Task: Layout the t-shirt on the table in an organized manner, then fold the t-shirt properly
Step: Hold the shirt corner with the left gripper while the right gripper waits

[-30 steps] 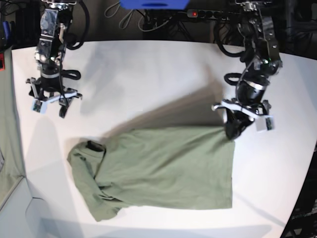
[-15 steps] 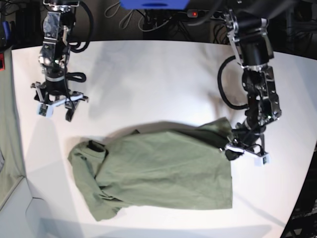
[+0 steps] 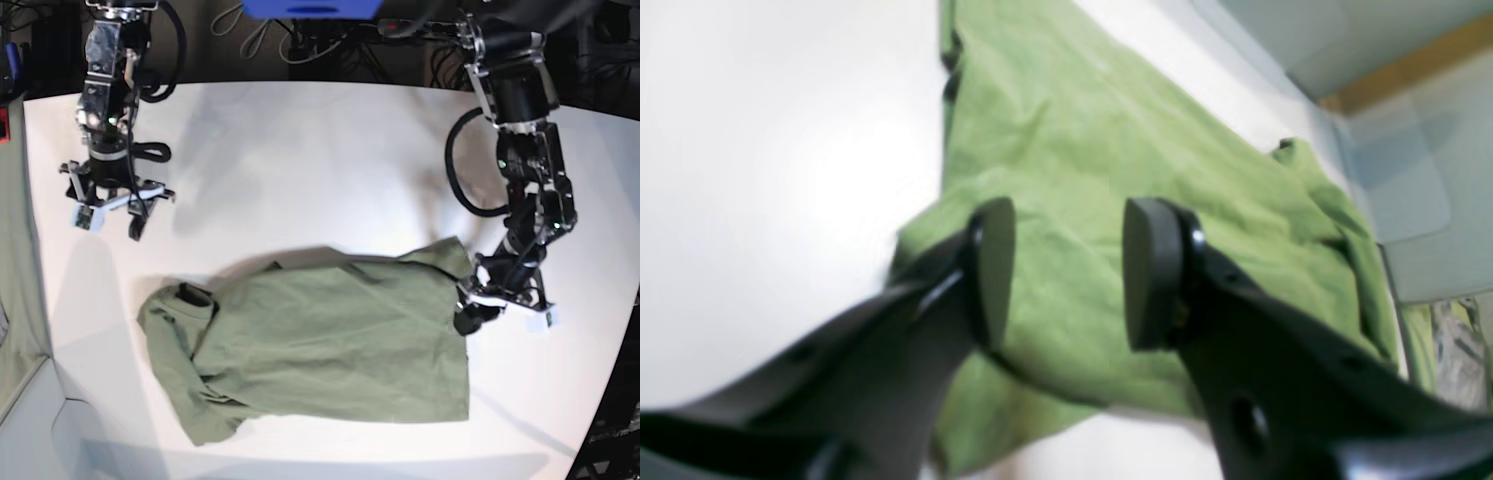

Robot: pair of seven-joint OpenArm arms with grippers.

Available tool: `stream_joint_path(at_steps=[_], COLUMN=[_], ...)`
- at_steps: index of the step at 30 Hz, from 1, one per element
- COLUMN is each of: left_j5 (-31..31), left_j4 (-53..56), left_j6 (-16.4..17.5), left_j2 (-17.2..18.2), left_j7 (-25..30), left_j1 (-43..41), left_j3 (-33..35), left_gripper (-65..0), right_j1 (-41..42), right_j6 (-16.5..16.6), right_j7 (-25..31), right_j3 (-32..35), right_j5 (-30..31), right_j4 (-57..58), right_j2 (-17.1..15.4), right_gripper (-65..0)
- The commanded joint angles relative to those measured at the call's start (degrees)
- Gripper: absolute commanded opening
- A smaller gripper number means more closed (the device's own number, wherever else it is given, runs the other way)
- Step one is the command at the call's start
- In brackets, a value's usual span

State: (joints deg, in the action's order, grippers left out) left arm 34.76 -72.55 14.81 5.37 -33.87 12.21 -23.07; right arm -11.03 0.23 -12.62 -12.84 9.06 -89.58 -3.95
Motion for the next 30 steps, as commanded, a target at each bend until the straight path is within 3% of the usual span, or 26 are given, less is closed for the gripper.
stream_joint_path(at_steps=[1,10,18,30], left_j5=[0.5,-8.3,-19.7,-21.1], left_j4=[-1.4,1.1,5.6,11.1], left_j6=[0.4,0.9,0.9,0.9], left_j2=[2.2,5.4,1.9,0.6], left_j7=[1.5,2.1,11.0,15.4], left_j1=[1.5,0.1,0.7,3.0], left_j3=[-0.1,0.4,0.5,0.5], left_gripper=[-38.4,-38.4,-38.3,-38.3], right_j1=[0.5,0.5,0.5,0.5], right_j6=[0.3,0.3,0.3,0.3], right_j7=[1.7,1.7,1.7,1.7], right_j3=[-0.2,0.0,0.1,0.1], right_j5=[0.0,0.0,0.0,0.0], right_j4=[-1.0,-1.0,-0.9,-0.9], right_j2=[-0.4,-0.2,-0.1,-0.3], right_gripper=[-24.3,-24.3,-24.3,-24.3])
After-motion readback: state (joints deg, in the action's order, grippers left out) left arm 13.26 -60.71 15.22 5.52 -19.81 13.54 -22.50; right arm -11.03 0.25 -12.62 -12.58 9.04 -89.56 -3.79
